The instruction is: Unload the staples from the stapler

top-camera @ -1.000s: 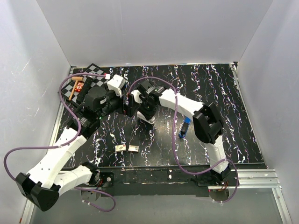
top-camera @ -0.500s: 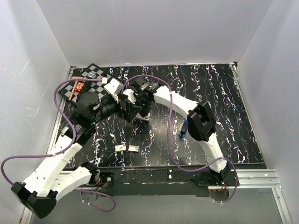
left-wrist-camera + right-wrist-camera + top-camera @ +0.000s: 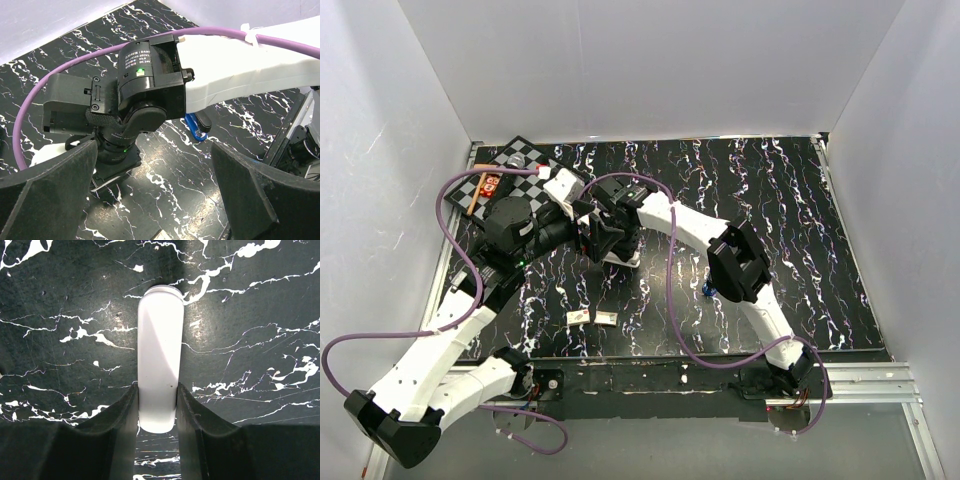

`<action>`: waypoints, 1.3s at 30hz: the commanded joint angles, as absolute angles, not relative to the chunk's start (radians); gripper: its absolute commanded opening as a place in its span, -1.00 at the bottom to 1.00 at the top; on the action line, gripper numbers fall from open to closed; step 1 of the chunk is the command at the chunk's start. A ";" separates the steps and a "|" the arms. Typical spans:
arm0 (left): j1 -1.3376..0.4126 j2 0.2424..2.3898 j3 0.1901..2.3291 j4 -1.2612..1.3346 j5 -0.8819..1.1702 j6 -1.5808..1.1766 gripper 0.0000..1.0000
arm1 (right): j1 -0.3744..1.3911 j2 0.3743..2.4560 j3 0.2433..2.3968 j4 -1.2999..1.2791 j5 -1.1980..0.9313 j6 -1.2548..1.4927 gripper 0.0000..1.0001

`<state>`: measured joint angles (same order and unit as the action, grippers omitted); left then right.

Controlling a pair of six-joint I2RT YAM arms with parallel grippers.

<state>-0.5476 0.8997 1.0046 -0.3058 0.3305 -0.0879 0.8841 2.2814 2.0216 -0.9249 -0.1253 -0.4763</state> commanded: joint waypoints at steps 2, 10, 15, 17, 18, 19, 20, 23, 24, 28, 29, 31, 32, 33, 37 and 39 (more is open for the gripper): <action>-0.549 0.894 0.999 -0.290 0.347 -0.075 0.96 | 0.897 2.283 2.045 -0.930 -0.107 -0.468 -0.31; -0.549 0.882 0.994 -0.288 0.344 -0.074 0.96 | 0.897 2.223 2.060 -0.891 -0.084 -0.422 0.07; -0.549 0.877 0.994 -0.288 0.344 -0.072 0.96 | 0.897 2.162 2.062 -0.888 -0.060 -0.374 0.15; -0.549 0.874 0.991 -0.288 0.342 -0.072 0.96 | 0.897 2.125 2.045 -0.876 -0.005 -0.332 0.18; -0.549 0.873 0.992 -0.288 0.341 -0.072 0.96 | 0.894 2.102 2.033 -0.867 0.061 -0.307 0.21; -0.549 0.871 0.991 -0.288 0.341 -0.072 0.96 | 0.891 2.079 2.013 -0.853 0.105 -0.273 0.22; -0.549 0.868 0.994 -0.288 0.341 -0.072 0.96 | 0.887 2.048 1.993 -0.847 0.151 -0.241 0.22; -0.549 0.861 0.996 -0.288 0.347 -0.074 0.96 | 0.865 1.932 1.887 -0.775 0.294 -0.094 0.22; -0.549 0.854 0.996 -0.288 0.354 -0.075 0.96 | 0.855 1.898 1.843 -0.750 0.332 -0.039 0.22; -0.549 0.841 0.988 -0.279 0.354 -0.078 0.96 | 0.798 1.784 1.729 -0.778 0.439 0.202 0.20; -0.549 0.842 0.989 -0.281 0.348 -0.080 0.96 | 0.778 1.767 1.714 -0.811 0.442 0.262 0.20; -0.549 0.854 0.997 -0.290 0.347 -0.081 0.96 | 0.752 1.706 1.649 -0.831 0.426 0.340 0.20; -0.549 0.857 1.000 -0.293 0.350 -0.083 0.96 | 0.743 1.666 1.590 -0.815 0.434 0.362 0.21; -0.549 0.861 1.002 -0.296 0.350 -0.083 0.96 | 0.739 1.628 1.536 -0.772 0.454 0.379 0.32; -0.549 0.859 1.002 -0.301 0.337 -0.083 0.96 | 0.655 1.534 1.399 -0.802 0.409 0.540 0.67; -0.549 0.856 1.002 -0.299 0.336 -0.083 0.96 | 0.629 1.502 1.341 -0.801 0.373 0.590 0.67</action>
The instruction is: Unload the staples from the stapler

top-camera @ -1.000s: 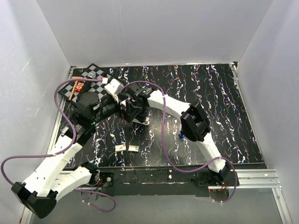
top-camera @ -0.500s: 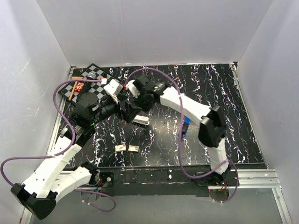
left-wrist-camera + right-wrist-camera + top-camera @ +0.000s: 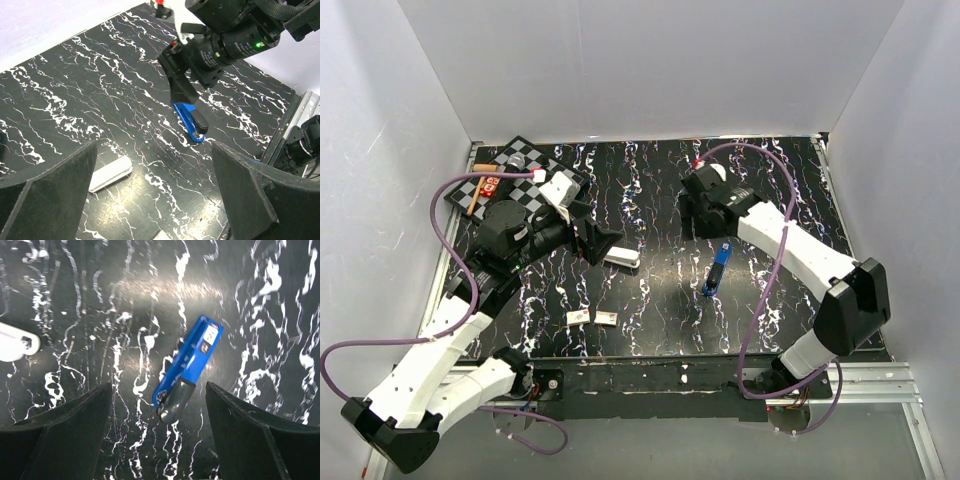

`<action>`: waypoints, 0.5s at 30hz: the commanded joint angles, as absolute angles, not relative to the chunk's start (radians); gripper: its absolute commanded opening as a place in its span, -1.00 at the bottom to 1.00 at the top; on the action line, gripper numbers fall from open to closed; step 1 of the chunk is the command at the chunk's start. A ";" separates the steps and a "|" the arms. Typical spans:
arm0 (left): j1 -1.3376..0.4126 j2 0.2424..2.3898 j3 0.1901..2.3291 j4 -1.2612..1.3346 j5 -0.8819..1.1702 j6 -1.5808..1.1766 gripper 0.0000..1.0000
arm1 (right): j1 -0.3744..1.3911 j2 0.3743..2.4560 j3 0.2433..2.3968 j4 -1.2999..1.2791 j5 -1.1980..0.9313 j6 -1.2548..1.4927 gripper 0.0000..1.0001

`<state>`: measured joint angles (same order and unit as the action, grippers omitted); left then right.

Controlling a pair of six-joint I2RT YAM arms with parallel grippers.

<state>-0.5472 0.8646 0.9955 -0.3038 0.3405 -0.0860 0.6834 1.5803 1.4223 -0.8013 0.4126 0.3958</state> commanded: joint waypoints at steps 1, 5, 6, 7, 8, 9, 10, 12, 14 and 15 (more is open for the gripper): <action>-0.549 0.861 1.003 -0.299 0.336 -0.083 0.96 | 0.623 1.487 1.319 -0.804 0.377 0.615 0.67; -0.549 0.870 1.002 -0.301 0.333 -0.083 0.96 | 0.618 1.465 1.272 -0.865 0.391 0.728 0.65; -0.549 0.873 1.002 -0.301 0.333 -0.083 0.96 | 0.618 1.463 1.261 -0.874 0.388 0.754 0.64; -0.549 0.873 1.003 -0.302 0.333 -0.083 0.96 | 0.618 1.462 1.249 -0.882 0.399 0.784 0.64; -0.549 0.876 1.003 -0.302 0.331 -0.081 0.96 | 0.618 1.463 1.238 -0.899 0.409 0.832 0.64; -0.549 0.876 1.005 -0.302 0.330 -0.081 0.96 | 0.618 1.463 1.223 -0.900 0.407 0.857 0.64; -0.549 0.876 1.003 -0.304 0.330 -0.081 0.96 | 0.618 1.462 1.207 -0.891 0.399 0.879 0.64; -0.549 0.876 1.003 -0.304 0.333 -0.081 0.96 | 0.618 1.459 1.181 -0.887 0.394 0.942 0.63; -0.549 0.874 1.005 -0.305 0.333 -0.081 0.96 | 0.617 1.460 1.163 -0.884 0.403 0.989 0.62; -0.549 0.876 1.003 -0.305 0.336 -0.081 0.96 | 0.618 1.462 1.157 -0.885 0.406 1.009 0.62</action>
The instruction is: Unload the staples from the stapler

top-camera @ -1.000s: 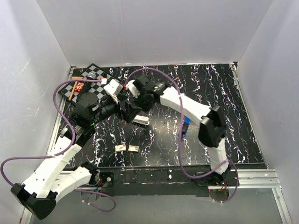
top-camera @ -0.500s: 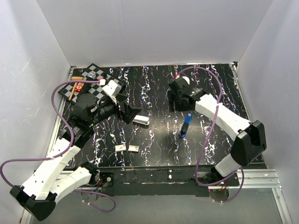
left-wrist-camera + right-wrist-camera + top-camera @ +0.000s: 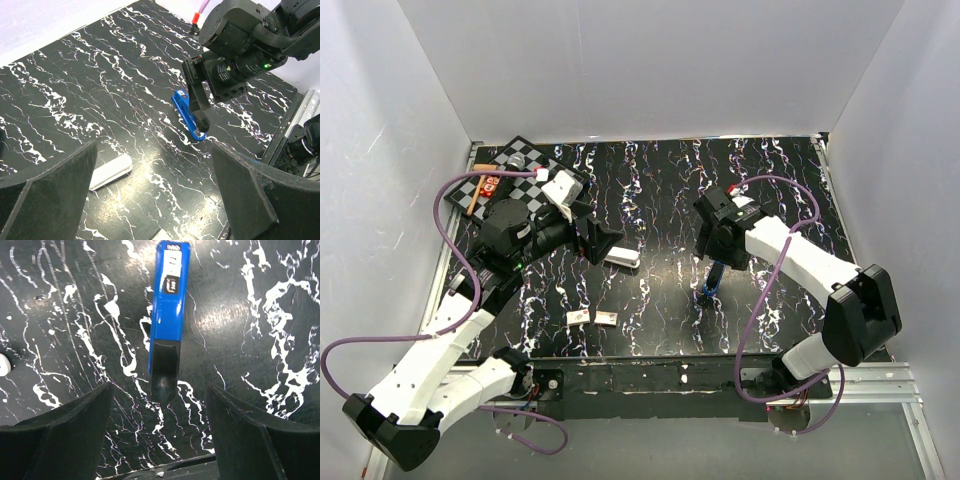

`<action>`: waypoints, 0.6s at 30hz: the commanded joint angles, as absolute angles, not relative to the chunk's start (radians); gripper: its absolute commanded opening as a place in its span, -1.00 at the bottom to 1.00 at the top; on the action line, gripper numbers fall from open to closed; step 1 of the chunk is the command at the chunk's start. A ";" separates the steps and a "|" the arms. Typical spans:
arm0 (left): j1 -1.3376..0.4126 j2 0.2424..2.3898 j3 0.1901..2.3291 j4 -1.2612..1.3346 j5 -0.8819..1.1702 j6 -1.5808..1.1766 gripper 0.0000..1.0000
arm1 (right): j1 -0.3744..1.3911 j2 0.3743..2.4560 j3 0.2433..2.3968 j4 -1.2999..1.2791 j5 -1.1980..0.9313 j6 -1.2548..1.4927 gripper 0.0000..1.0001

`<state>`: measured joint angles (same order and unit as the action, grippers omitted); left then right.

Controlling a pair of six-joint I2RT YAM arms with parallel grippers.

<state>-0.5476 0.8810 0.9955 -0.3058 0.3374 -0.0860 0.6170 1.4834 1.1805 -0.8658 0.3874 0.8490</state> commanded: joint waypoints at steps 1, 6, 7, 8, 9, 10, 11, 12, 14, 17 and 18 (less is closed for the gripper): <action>-0.549 0.874 1.003 -0.305 0.337 -0.081 0.96 | 0.618 1.468 1.151 -0.887 0.410 1.029 0.62; -0.549 0.871 1.005 -0.307 0.341 -0.080 0.96 | 0.618 1.502 1.138 -0.891 0.417 1.092 0.61; -0.549 0.871 1.005 -0.307 0.342 -0.080 0.96 | 0.618 1.508 1.134 -0.881 0.413 1.095 0.61; -0.549 0.873 1.005 -0.307 0.341 -0.080 0.96 | 0.618 1.514 1.132 -0.874 0.410 1.097 0.61; -0.549 0.871 1.005 -0.307 0.341 -0.078 0.96 | 0.618 1.523 1.134 -0.876 0.410 1.101 0.61; -0.549 0.874 1.005 -0.307 0.339 -0.078 0.96 | 0.618 1.531 1.134 -0.876 0.414 1.103 0.61; -0.549 0.873 1.003 -0.307 0.337 -0.078 0.96 | 0.618 1.537 1.131 -0.874 0.422 1.107 0.60; -0.549 0.874 1.006 -0.308 0.337 -0.077 0.96 | 0.617 1.543 1.128 -0.876 0.426 1.112 0.60; -0.549 0.873 1.008 -0.310 0.337 -0.077 0.96 | 0.612 1.554 1.120 -0.871 0.426 1.115 0.60; -0.549 0.871 1.006 -0.311 0.339 -0.078 0.96 | 0.611 1.574 1.114 -0.853 0.411 1.111 0.57; -0.549 0.870 1.006 -0.311 0.339 -0.077 0.96 | 0.607 1.581 1.114 -0.850 0.411 1.109 0.56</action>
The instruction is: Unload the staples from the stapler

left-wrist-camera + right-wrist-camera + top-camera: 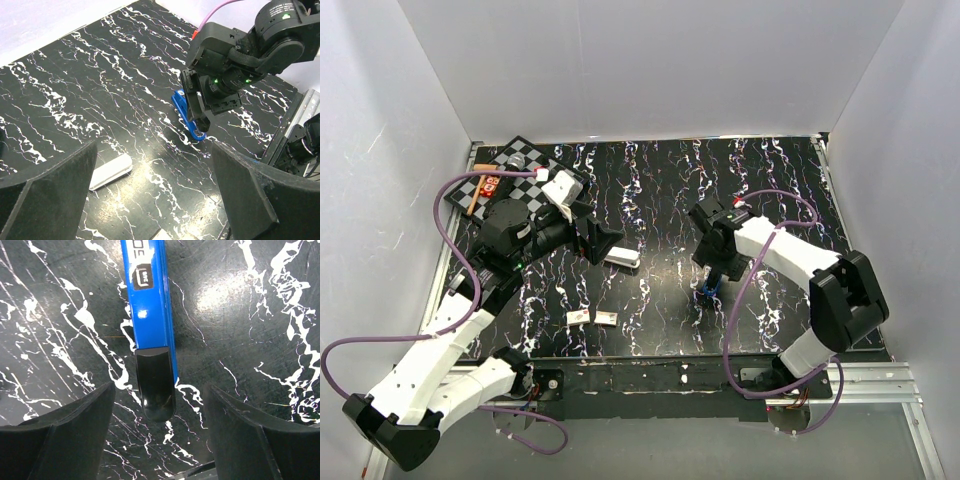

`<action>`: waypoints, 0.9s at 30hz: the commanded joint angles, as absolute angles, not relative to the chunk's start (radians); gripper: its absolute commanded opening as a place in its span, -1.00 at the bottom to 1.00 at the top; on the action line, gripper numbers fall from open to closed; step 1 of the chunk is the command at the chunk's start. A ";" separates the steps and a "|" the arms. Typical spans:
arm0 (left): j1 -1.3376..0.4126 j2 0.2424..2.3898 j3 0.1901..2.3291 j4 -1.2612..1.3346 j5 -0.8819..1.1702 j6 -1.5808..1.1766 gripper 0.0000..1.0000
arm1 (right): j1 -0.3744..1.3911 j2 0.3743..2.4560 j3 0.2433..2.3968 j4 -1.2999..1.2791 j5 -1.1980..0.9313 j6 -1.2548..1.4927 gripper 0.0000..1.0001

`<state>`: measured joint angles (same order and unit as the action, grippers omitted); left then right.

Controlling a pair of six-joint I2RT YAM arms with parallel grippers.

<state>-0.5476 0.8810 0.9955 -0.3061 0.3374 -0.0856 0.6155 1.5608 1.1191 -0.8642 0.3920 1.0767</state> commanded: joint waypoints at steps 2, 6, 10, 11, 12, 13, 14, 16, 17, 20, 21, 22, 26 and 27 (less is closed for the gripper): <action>-0.549 0.871 1.008 -0.311 0.337 -0.075 0.96 | 0.606 1.594 1.114 -0.845 0.408 1.109 0.53; -0.549 0.874 1.009 -0.313 0.336 -0.075 0.96 | 0.603 1.603 1.101 -0.824 0.391 1.104 0.43; -0.549 0.874 1.009 -0.313 0.337 -0.074 0.96 | 0.600 1.606 1.088 -0.807 0.384 1.100 0.32; -0.549 0.874 1.008 -0.314 0.337 -0.074 0.96 | 0.598 1.609 1.085 -0.804 0.382 1.100 0.30; -0.549 0.874 1.009 -0.314 0.339 -0.074 0.96 | 0.598 1.611 1.083 -0.802 0.377 1.098 0.27; -0.549 0.874 1.011 -0.314 0.339 -0.074 0.96 | 0.598 1.615 1.080 -0.799 0.376 1.097 0.24; -0.549 0.874 1.011 -0.316 0.339 -0.074 0.96 | 0.598 1.617 1.078 -0.796 0.373 1.097 0.19; -0.549 0.873 1.009 -0.316 0.339 -0.074 0.96 | 0.597 1.620 1.077 -0.792 0.368 1.095 0.06; -0.549 0.874 1.009 -0.316 0.339 -0.074 0.96 | 0.597 1.618 1.078 -0.790 0.367 1.095 -0.02; -0.549 0.876 1.009 -0.316 0.337 -0.074 0.96 | 0.597 1.612 1.083 -0.793 0.370 1.086 -0.26; -0.549 0.874 1.009 -0.316 0.337 -0.072 0.96 | 0.597 1.605 1.086 -0.796 0.379 1.082 -0.38; -0.549 0.874 1.009 -0.316 0.337 -0.072 0.96 | 0.597 1.598 1.088 -0.799 0.388 1.075 -0.52; -0.549 0.873 1.011 -0.318 0.336 -0.072 0.96 | 0.598 1.594 1.112 -0.816 0.409 1.036 -0.97; -0.549 0.873 1.011 -0.318 0.336 -0.072 0.96 | 0.600 1.595 1.121 -0.815 0.416 1.010 -0.97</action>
